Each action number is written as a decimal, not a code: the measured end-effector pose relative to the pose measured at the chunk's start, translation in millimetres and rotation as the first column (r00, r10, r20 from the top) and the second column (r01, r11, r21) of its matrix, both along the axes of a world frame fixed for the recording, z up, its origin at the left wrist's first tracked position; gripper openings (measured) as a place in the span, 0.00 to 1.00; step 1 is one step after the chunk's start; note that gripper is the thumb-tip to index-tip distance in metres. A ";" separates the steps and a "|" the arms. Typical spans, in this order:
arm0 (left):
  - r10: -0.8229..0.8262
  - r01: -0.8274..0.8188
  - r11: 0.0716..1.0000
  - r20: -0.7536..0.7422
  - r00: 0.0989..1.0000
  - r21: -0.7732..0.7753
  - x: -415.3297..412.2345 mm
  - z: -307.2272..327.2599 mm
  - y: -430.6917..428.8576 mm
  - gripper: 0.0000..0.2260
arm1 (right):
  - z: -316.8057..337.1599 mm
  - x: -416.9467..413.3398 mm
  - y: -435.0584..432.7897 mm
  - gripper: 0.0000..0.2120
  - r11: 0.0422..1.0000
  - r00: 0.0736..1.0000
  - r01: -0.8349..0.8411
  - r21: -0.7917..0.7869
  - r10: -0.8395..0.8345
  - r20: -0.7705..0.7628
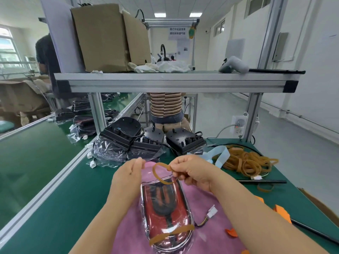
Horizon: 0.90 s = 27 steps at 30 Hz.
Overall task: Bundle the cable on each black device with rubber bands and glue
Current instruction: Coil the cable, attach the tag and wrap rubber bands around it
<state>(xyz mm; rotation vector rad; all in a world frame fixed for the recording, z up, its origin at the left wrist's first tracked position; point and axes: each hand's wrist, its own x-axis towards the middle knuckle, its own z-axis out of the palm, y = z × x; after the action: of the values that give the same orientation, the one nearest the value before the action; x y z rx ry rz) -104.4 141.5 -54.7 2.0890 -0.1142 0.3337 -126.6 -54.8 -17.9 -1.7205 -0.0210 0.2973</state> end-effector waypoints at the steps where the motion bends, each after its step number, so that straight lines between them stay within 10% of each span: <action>1: -0.101 0.088 0.976 -0.054 0.993 -0.198 -1.3 3.7 -2.0 0.18 | 0.1 0.5 1.3 0.11 0.999 1.000 -0.025 -0.028 0.025 0.005; 3: -0.352 0.243 0.860 -0.177 0.919 -0.448 -3.3 9.9 -3.6 0.23 | 0.3 1.1 4.5 0.10 0.992 0.997 -0.068 -0.109 0.072 0.037; 8: -0.602 0.423 0.759 -0.285 0.746 -0.494 -2.7 11.6 4.5 0.15 | -1.2 6.2 10.2 0.06 0.983 0.985 -0.016 -0.184 0.046 0.164; 13: -0.678 0.093 0.426 -0.249 0.692 -0.900 7.3 1.7 18.8 0.08 | -16.2 19.0 -9.8 0.15 0.784 0.937 0.318 -0.534 -0.174 0.303; 16: -0.702 -0.005 0.236 -0.174 0.691 -0.972 16.4 -4.7 31.8 0.14 | -32.0 20.1 -18.1 0.26 0.678 0.984 0.160 -0.718 -0.169 0.060; 20: -0.775 0.032 0.136 -0.086 0.626 -0.990 20.3 -14.2 35.8 0.19 | -53.3 16.9 -9.0 0.29 0.941 0.944 0.067 -0.330 -0.167 -0.284; 27: -0.790 0.136 0.084 0.017 0.613 -0.987 17.0 -13.4 38.1 0.15 | -56.4 18.2 -5.7 0.15 0.986 0.938 0.105 -0.130 -0.142 -0.317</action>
<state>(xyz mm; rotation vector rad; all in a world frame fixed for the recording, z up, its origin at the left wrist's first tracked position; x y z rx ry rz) -87.4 179.6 -68.0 0.6659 -0.2220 -0.5919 -108.5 -60.4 -74.3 -1.7550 0.3516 0.4933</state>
